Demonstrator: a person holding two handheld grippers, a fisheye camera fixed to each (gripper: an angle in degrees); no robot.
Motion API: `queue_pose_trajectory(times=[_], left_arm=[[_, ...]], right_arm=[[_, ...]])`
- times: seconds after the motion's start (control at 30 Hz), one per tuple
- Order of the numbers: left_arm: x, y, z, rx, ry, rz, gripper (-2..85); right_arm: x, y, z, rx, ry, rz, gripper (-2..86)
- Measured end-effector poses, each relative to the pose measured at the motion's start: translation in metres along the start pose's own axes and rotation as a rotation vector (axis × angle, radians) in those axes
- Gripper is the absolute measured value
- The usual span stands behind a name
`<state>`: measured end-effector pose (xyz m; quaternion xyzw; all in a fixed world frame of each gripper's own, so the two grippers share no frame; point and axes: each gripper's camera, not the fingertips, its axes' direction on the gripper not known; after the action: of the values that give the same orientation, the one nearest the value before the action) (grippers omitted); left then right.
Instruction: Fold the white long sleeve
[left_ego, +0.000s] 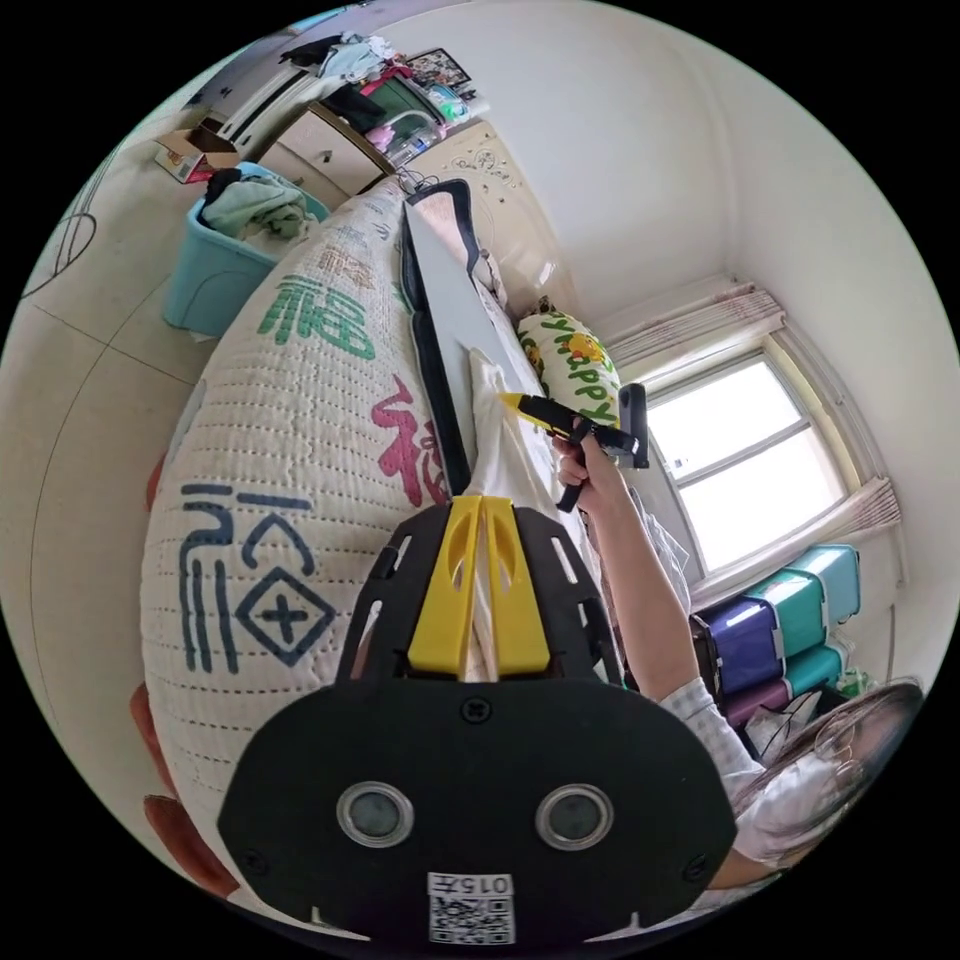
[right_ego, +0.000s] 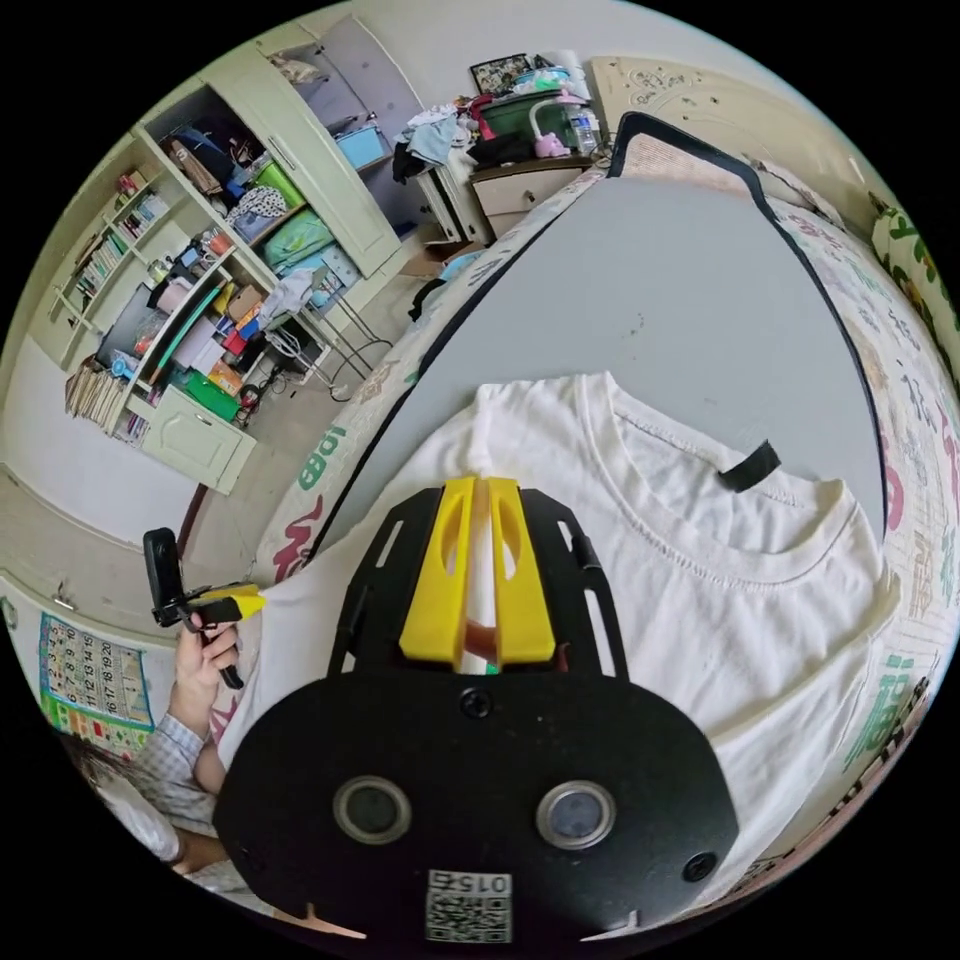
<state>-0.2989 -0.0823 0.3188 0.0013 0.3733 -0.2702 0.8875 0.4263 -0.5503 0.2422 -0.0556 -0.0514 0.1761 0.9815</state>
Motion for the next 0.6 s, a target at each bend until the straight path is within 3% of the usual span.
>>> queue_pose_trajectory(times=[0.07,0.13,0.27,0.4,0.6], left_arm=[[0.005,0.007,-0.014,0.041,0.091,0.019,2.1],[0.040,0.008,-0.018,0.016,0.200,0.169,4.3],[0.101,0.009,0.026,-0.236,0.063,0.392,8.0],[0.088,0.000,0.065,-0.420,0.054,0.344,10.6],[0.077,-0.020,0.053,-0.404,0.127,0.300,6.1]], right_arm=[[-0.005,0.018,-0.019,-0.004,-0.025,-0.058,3.4],[-0.013,0.056,-0.044,-0.030,-0.062,-0.152,5.0],[-0.020,0.121,-0.067,-0.098,-0.055,-0.242,6.9],[-0.012,0.168,-0.072,-0.149,-0.083,-0.248,6.7],[-0.001,0.181,-0.059,-0.193,-0.210,-0.217,4.9]])
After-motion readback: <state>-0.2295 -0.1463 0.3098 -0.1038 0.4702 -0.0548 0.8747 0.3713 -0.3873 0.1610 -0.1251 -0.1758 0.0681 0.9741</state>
